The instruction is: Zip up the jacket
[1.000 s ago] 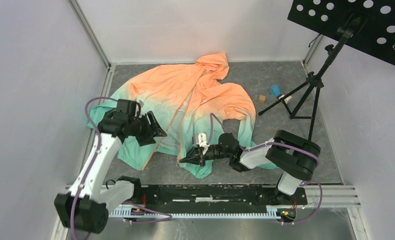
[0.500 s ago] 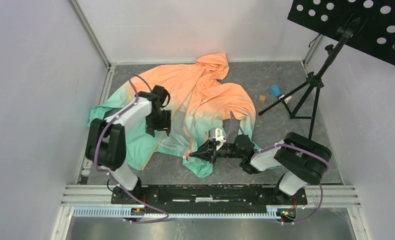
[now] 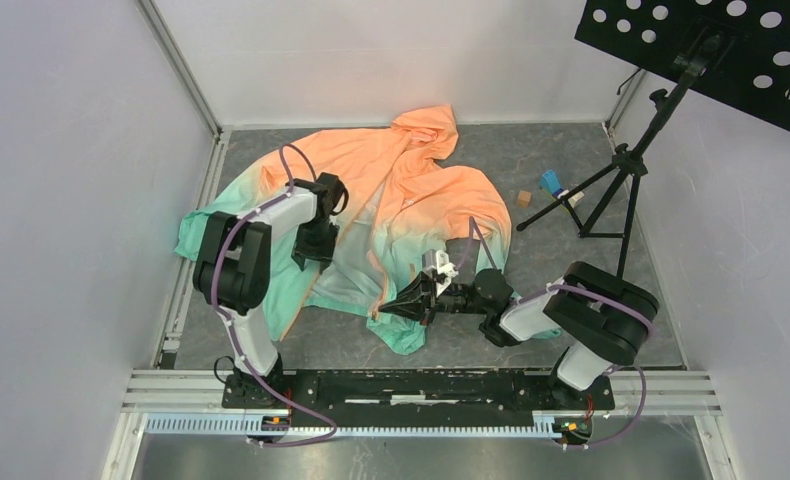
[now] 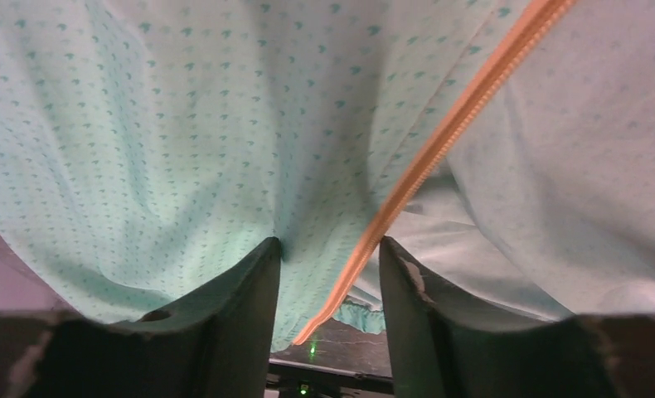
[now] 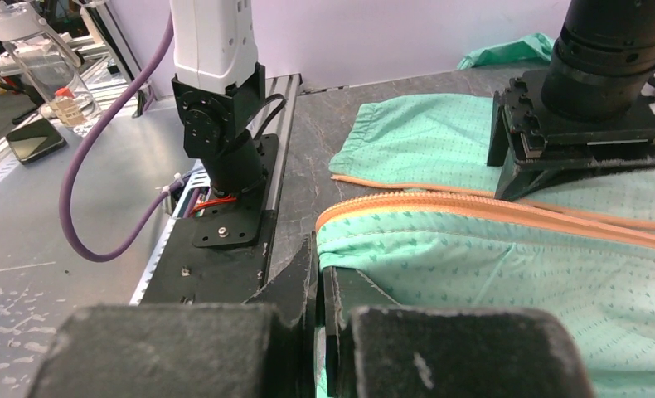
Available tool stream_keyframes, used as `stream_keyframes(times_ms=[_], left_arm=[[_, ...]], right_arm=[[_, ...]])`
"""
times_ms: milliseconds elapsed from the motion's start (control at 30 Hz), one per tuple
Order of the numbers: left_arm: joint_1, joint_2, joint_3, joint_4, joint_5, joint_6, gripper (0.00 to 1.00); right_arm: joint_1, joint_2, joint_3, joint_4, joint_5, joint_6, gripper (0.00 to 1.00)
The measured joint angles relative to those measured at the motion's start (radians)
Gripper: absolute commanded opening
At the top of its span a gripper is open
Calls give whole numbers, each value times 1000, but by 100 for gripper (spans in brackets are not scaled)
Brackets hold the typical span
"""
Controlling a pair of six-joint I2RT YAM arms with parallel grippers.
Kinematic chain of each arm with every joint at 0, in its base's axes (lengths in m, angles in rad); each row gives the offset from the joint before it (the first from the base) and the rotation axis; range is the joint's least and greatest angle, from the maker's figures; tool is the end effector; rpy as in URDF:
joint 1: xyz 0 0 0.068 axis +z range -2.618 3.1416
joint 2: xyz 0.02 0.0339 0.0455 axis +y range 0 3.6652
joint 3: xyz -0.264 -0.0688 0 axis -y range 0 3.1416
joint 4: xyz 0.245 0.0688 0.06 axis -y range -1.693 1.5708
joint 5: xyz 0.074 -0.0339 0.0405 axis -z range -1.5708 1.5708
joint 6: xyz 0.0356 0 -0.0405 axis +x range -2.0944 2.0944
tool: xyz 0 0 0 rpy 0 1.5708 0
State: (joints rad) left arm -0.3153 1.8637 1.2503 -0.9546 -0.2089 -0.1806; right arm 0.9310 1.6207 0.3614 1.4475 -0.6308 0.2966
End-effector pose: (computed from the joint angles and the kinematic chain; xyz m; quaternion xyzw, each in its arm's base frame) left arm 0.3174 -0.0958 0.1655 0.0668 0.9923 0.1007 0.0269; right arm 0.1421 0.2262 0.1816 -0.4161 0.5013 0.5835 0.4848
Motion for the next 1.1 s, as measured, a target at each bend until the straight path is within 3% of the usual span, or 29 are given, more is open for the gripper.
stream_keyframes(times_ms=[167,267,633,767,833,900,1000,1100], left_arm=[[0,13,9,2,0,11,16],[0,13,27,-1,0,14,5],[0,13,229,-2,107,-28,3],[0,28,329,3,142,-45,22],[0,50,364,9,154,-50,46],[0,58,368,12,159,-54,60],[0,22,299,16,162,-66,63],[0,-92,144,0,190,-88,57]], right_arm=[[-18,31,0,10,-19,52,0],[-23,50,0,11,-24,72,0],[-52,87,0,15,-24,126,0],[-56,97,0,17,-25,145,0],[-56,97,0,18,-24,153,1],[-56,97,0,18,-24,156,0],[-56,97,0,18,-24,162,0],[-56,97,0,18,-24,167,0]])
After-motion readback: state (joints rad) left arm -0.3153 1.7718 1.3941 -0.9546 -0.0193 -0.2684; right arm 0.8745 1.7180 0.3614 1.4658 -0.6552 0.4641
